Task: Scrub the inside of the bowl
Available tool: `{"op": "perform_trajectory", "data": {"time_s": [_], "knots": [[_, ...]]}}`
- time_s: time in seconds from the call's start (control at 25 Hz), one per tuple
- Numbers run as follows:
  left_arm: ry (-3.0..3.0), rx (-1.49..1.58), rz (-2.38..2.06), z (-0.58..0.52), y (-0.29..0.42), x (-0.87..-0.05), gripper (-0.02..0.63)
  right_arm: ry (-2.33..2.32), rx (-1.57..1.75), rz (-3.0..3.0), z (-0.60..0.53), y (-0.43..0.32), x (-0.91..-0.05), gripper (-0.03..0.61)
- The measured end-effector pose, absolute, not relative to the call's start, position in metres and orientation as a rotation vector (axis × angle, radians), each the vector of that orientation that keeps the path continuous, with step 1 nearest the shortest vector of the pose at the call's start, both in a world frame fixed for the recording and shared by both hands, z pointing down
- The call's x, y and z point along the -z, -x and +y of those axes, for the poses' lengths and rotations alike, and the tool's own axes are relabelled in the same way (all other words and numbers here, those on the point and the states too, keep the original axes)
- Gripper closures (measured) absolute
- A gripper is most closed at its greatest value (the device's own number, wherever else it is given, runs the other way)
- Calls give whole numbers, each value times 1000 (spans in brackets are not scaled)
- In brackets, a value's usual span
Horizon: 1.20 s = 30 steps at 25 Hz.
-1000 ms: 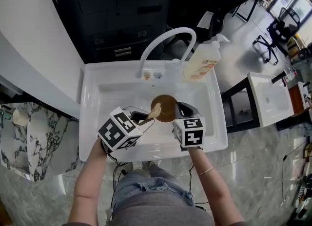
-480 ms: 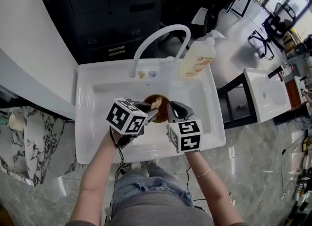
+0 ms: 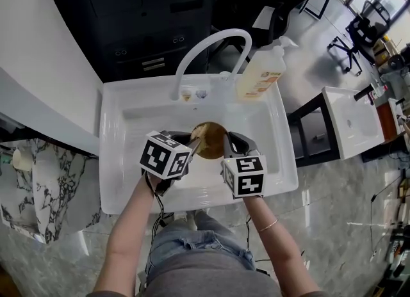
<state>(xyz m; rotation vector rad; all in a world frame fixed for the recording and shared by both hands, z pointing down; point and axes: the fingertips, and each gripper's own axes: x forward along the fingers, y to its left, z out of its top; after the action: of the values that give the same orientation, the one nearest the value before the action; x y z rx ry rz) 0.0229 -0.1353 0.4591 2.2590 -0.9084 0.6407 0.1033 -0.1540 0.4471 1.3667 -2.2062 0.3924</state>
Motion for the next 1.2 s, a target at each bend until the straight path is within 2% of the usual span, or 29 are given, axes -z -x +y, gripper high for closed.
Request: {"op": "perform_trajectory", "data": {"time_s": [0.56,0.8,0.96,1.2], "knots": [[-2248,-545,-1006,-133,8,-441,569,-1357,-440,-2164,-161,-107,-463,557],[-2381,-525,-896,-133,-10,-403,569,-1348,-463,-2166,-163,-107,-465,557],[-2396,-686,-758,-122,-35,-412,569,-1372,-478,-2185,-164,-108,-460,557],[-2422,-1139,-555,-102,-61,-449,569,-1319,-407,-2193,-159,-106,-454,556]]}}
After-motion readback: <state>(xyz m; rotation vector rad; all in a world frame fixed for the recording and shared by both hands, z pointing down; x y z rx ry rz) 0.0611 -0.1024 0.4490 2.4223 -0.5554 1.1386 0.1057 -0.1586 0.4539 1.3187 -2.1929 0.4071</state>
